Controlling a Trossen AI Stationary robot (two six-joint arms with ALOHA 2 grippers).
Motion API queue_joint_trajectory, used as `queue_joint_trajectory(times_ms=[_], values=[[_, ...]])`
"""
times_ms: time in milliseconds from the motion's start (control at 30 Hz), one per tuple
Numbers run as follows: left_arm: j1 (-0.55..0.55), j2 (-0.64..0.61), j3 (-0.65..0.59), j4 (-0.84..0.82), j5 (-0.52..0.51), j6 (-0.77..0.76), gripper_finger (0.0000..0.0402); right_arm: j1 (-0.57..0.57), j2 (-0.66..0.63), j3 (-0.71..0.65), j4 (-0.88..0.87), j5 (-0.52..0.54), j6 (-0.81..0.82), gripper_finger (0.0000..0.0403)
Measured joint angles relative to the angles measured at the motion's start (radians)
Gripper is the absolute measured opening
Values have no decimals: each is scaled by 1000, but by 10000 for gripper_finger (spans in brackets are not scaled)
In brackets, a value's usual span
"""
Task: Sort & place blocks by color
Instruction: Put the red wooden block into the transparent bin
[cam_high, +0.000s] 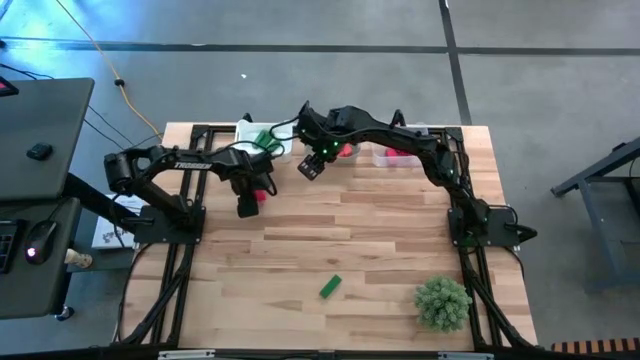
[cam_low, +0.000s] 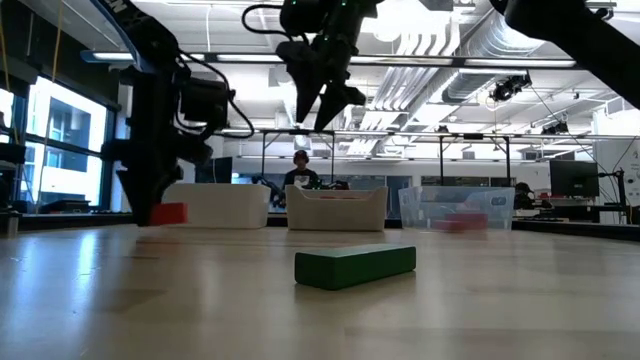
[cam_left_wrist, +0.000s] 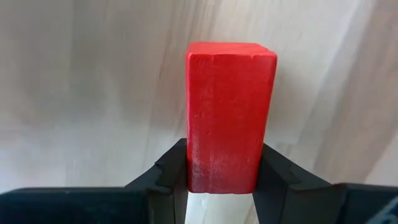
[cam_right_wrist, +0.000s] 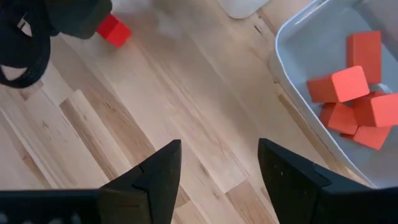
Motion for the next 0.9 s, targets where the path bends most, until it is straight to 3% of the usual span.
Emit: queue_joint_trajectory(times_ms=[333, 567, 900], values=[[1, -138, 0, 52, 82, -25, 103, -54, -52, 0, 31, -13, -23, 201], [1, -227, 0, 96, 129, -56, 103, -107, -62, 1, 63, -207, -69, 201], [1, -317, 1, 219, 125, -111, 108, -138, -62, 1, 180, -309, -37, 210]])
